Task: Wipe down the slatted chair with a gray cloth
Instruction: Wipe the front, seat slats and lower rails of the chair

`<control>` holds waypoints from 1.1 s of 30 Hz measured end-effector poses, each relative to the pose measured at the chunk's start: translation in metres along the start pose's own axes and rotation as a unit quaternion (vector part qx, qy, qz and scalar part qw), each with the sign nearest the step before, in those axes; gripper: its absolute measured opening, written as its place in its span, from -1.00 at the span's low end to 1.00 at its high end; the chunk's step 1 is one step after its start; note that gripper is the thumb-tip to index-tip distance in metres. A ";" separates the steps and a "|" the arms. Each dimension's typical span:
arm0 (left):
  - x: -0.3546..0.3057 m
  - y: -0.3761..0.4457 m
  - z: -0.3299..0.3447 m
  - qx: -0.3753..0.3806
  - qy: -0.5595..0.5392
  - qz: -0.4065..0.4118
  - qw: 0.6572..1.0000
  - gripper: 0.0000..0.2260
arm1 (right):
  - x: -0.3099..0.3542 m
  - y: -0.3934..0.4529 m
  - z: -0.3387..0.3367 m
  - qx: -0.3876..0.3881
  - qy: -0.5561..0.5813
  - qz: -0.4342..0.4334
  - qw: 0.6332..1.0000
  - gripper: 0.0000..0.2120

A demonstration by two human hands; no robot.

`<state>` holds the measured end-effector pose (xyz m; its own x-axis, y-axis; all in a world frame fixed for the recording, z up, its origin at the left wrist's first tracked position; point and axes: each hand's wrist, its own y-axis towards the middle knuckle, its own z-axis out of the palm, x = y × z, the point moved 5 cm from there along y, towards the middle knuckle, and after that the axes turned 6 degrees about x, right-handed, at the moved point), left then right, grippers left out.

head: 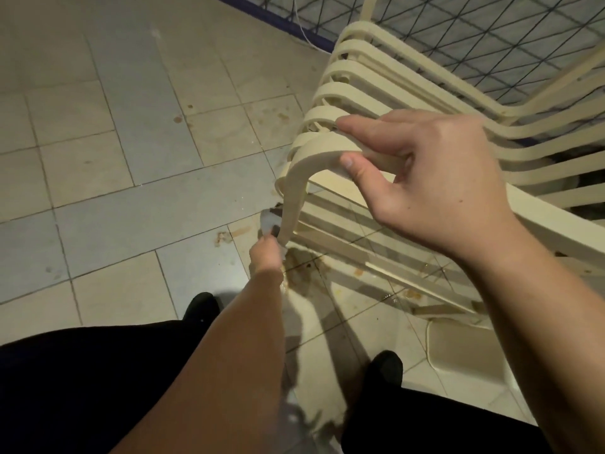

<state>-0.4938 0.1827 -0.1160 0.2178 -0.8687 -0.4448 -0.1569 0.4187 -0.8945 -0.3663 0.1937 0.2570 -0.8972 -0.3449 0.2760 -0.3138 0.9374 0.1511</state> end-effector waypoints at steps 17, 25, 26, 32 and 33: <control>-0.041 -0.162 0.026 0.043 -0.348 0.030 0.936 -0.84 | -0.002 0.002 0.003 0.010 -0.039 0.011 0.999 -0.65; -0.001 -0.192 0.007 0.016 0.054 0.154 0.987 -0.82 | 0.002 -0.037 -0.017 -0.058 0.113 -0.094 0.987 -0.58; 0.008 -0.190 0.004 0.041 0.119 0.162 0.979 -0.86 | 0.000 -0.058 -0.015 -0.082 0.122 -0.100 0.984 -0.58; 0.031 -0.198 0.025 0.253 0.256 0.133 0.924 -0.84 | -0.040 -0.188 0.074 -0.006 0.183 0.074 0.980 -0.56; 0.031 -0.210 0.036 0.290 0.233 0.125 0.920 -0.81 | -0.047 -0.203 0.089 0.036 0.225 0.133 0.965 -0.48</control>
<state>-0.4197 0.0773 0.0569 -0.2132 -0.6889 -0.6928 0.4247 0.5733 -0.7007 -0.2880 0.0237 0.1293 -0.7281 -0.0631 0.6825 -0.1269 0.9910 -0.0438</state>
